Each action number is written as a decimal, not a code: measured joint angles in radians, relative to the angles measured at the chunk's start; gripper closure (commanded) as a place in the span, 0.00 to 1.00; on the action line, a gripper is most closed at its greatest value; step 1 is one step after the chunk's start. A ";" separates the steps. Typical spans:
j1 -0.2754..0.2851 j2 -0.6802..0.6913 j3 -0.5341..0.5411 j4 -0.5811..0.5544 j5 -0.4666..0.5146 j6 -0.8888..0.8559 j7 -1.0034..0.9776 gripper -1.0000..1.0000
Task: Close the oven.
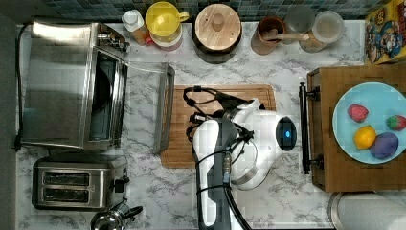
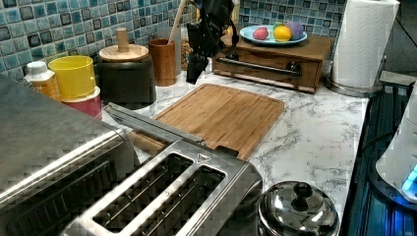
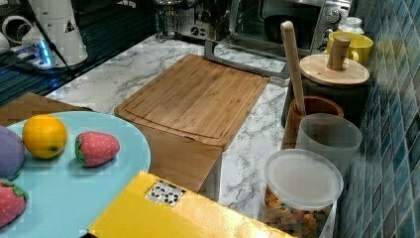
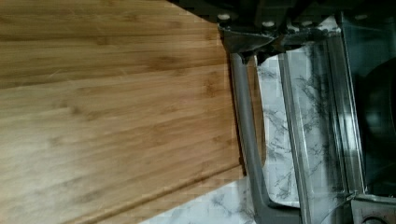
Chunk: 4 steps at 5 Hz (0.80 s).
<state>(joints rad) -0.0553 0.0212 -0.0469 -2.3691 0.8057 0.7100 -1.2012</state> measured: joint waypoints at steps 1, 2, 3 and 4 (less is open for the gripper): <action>0.003 0.015 -0.001 -0.047 0.166 0.006 -0.204 1.00; 0.003 0.047 -0.002 -0.051 0.315 0.009 -0.411 1.00; 0.003 0.078 0.008 -0.049 0.471 0.067 -0.549 1.00; 0.003 0.123 0.019 -0.043 0.490 0.143 -0.573 1.00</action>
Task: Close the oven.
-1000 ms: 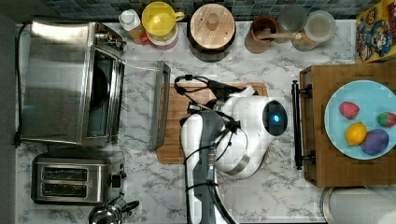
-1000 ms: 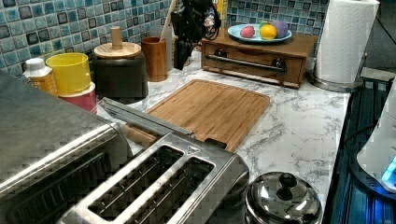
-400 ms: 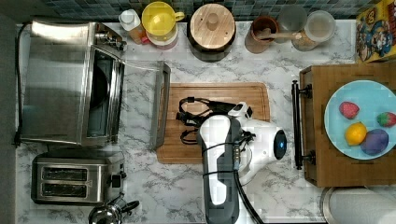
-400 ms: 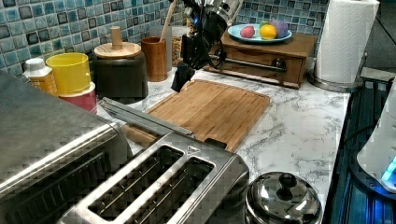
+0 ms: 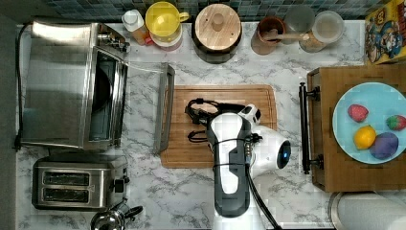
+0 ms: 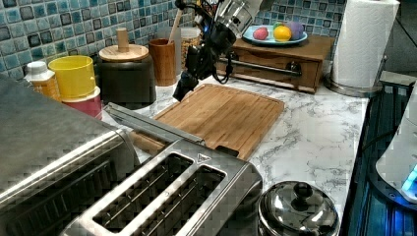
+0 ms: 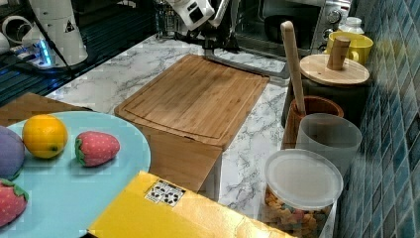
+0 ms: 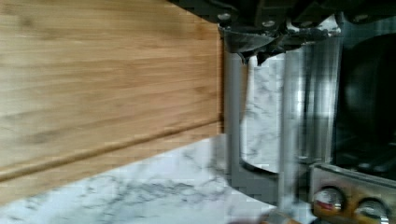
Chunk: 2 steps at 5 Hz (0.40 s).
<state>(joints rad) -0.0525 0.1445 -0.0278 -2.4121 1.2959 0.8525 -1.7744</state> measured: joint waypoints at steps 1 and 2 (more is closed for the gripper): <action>0.004 0.055 0.006 0.004 0.015 0.017 0.000 1.00; 0.002 0.092 0.028 0.004 0.132 0.013 -0.053 1.00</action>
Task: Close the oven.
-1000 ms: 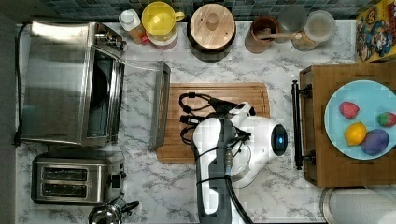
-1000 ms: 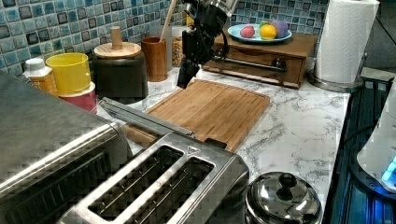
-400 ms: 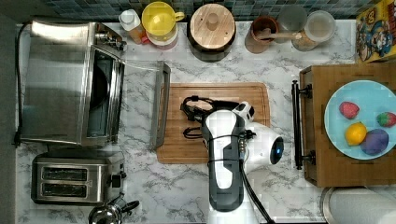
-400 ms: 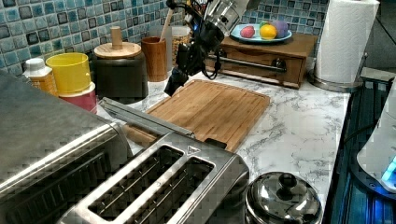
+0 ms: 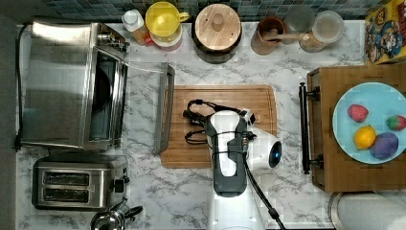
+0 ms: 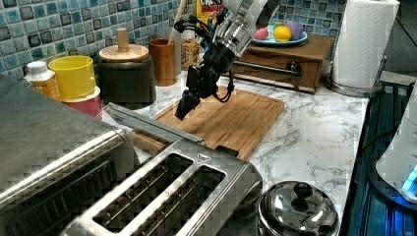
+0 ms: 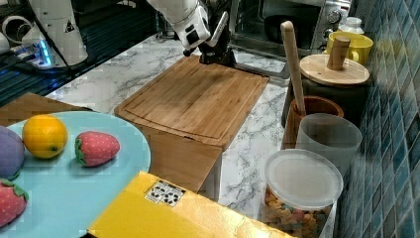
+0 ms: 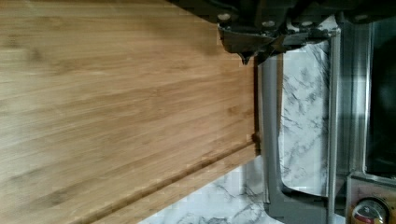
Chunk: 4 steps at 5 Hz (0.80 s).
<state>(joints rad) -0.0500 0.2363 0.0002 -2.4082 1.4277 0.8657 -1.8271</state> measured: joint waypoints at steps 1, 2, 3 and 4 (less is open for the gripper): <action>0.001 0.004 0.013 0.008 0.016 -0.050 -0.021 1.00; 0.013 0.022 0.017 0.037 -0.025 -0.065 -0.019 1.00; 0.030 0.073 0.019 0.102 -0.108 -0.027 0.021 1.00; 0.045 0.125 0.030 0.160 -0.125 0.003 0.050 1.00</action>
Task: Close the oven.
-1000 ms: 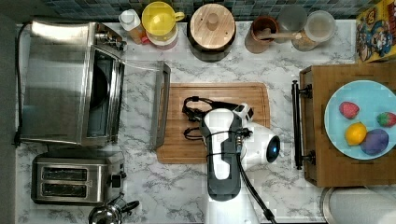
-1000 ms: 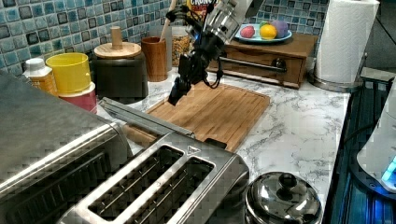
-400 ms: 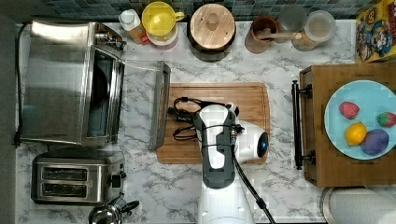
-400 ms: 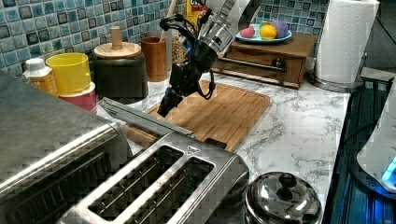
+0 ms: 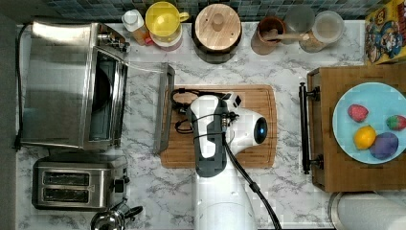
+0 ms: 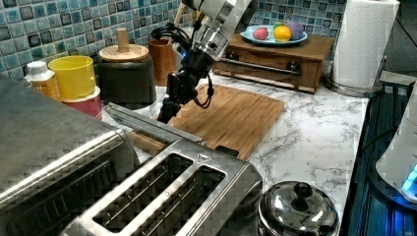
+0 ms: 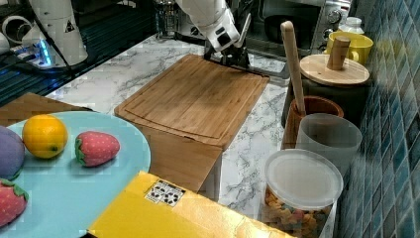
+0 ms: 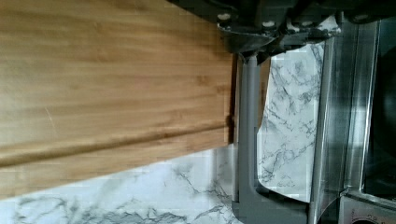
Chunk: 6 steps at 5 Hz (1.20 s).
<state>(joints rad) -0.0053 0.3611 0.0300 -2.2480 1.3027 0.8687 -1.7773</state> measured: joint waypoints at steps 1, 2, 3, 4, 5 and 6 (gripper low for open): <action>0.006 0.025 0.016 0.029 -0.003 -0.037 0.020 1.00; 0.005 0.036 0.021 0.049 -0.056 -0.075 0.104 1.00; 0.005 0.051 0.020 0.068 -0.117 -0.100 0.258 1.00; 0.003 0.061 0.020 0.090 -0.182 -0.124 0.358 1.00; 0.004 0.061 0.018 0.096 -0.191 -0.130 0.370 1.00; 0.001 0.061 0.014 0.096 -0.192 -0.147 0.370 1.00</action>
<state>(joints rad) -0.0044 0.4221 0.0435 -2.1523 1.1104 0.7217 -1.4072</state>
